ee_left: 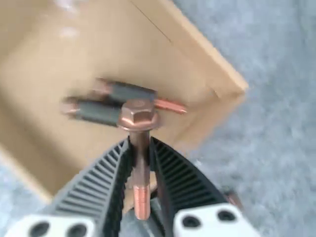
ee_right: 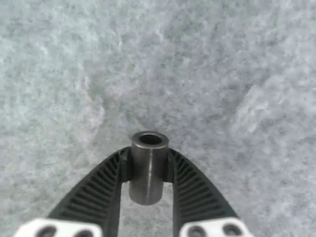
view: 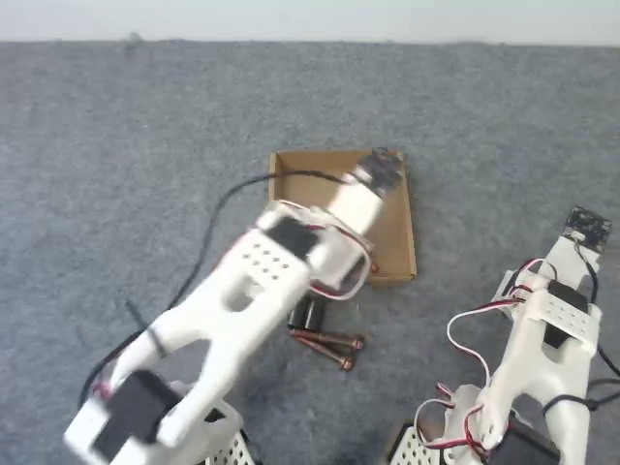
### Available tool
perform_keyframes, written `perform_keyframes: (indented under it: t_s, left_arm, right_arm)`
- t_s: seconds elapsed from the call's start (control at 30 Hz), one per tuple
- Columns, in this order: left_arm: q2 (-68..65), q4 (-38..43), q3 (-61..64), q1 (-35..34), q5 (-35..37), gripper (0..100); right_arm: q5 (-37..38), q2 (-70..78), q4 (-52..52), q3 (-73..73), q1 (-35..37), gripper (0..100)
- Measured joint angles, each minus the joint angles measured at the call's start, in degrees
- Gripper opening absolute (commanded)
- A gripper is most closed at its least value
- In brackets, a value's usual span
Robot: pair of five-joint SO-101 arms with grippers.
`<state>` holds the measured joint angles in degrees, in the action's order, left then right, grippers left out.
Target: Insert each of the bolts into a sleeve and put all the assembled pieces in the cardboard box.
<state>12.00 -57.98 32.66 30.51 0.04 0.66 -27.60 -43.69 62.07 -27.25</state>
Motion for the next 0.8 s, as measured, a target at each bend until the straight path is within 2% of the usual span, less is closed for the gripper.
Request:
perform_keyframes:
  t_s: [0.17,0.3,0.43,0.6,0.8]
  left_arm:
    - [11.60,3.16,5.80,-9.49,5.19,1]
    - [16.97,9.14,11.16,-19.78,11.96,1]
    - [17.14,11.96,11.96,-27.78,15.82,1]
    - [12.84,14.68,11.96,-34.46,17.14,1]
    - [4.48,19.87,11.96,-41.49,17.41,1]
  right_arm:
    - [0.00,0.00,4.84,0.70,5.45,0.6]
    - [0.09,0.00,13.27,4.13,6.24,0.6]
    - [0.09,0.00,20.04,5.80,7.91,0.6]
    - [0.09,0.00,28.92,5.80,9.32,0.6]
    - [0.09,0.00,49.67,5.80,9.67,0.6]
